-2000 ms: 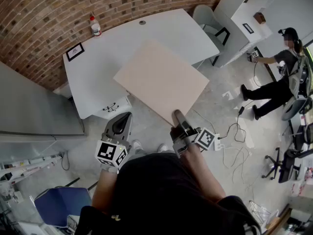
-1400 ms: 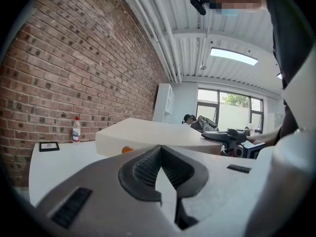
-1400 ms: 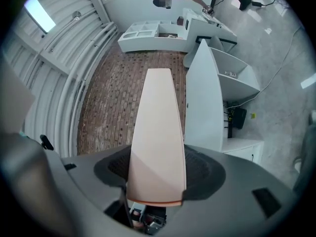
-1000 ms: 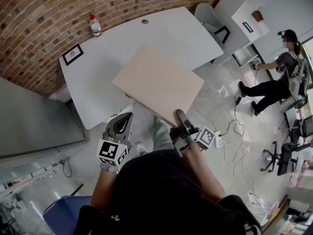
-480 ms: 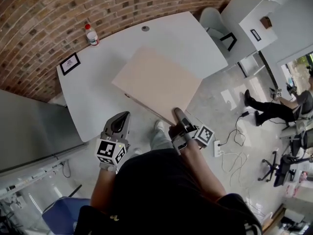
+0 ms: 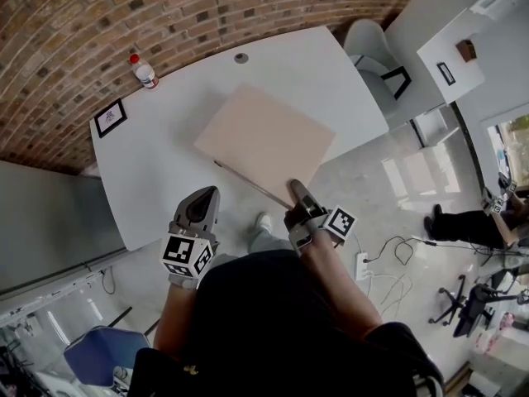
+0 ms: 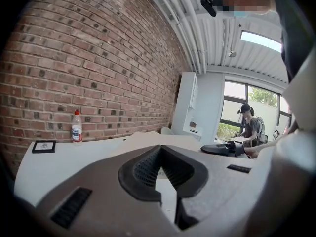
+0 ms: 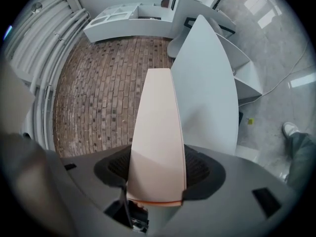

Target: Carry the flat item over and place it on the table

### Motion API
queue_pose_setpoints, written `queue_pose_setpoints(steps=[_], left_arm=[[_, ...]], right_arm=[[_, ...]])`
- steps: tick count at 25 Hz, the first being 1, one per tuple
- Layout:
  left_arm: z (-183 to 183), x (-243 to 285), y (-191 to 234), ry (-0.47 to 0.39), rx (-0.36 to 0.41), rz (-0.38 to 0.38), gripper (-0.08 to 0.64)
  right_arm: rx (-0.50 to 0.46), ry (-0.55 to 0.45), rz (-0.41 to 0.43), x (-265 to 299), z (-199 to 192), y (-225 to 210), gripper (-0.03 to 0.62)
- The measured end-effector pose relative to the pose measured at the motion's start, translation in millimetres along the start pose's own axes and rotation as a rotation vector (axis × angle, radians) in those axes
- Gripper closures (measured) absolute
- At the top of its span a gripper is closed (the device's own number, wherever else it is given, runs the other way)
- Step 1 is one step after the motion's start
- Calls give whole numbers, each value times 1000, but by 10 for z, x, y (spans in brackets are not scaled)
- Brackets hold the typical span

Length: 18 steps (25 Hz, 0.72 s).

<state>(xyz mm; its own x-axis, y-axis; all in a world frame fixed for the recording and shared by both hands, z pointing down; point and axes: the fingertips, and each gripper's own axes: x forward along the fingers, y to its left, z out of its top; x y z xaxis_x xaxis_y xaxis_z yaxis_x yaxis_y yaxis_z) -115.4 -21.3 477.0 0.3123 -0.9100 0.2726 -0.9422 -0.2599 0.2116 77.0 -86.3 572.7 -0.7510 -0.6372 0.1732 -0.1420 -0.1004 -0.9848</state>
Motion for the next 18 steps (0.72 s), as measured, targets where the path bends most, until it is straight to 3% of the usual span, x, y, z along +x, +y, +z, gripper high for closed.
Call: queue_pose_setpoints(steps=[11,18], left_arm=[[-19,576,-102,76,16,48,557],[-75,745,25,116,8,38,557]], right_arm=[[0,53,-116,368,585,-635,296],[5,42,-106,561,695,-824,296]])
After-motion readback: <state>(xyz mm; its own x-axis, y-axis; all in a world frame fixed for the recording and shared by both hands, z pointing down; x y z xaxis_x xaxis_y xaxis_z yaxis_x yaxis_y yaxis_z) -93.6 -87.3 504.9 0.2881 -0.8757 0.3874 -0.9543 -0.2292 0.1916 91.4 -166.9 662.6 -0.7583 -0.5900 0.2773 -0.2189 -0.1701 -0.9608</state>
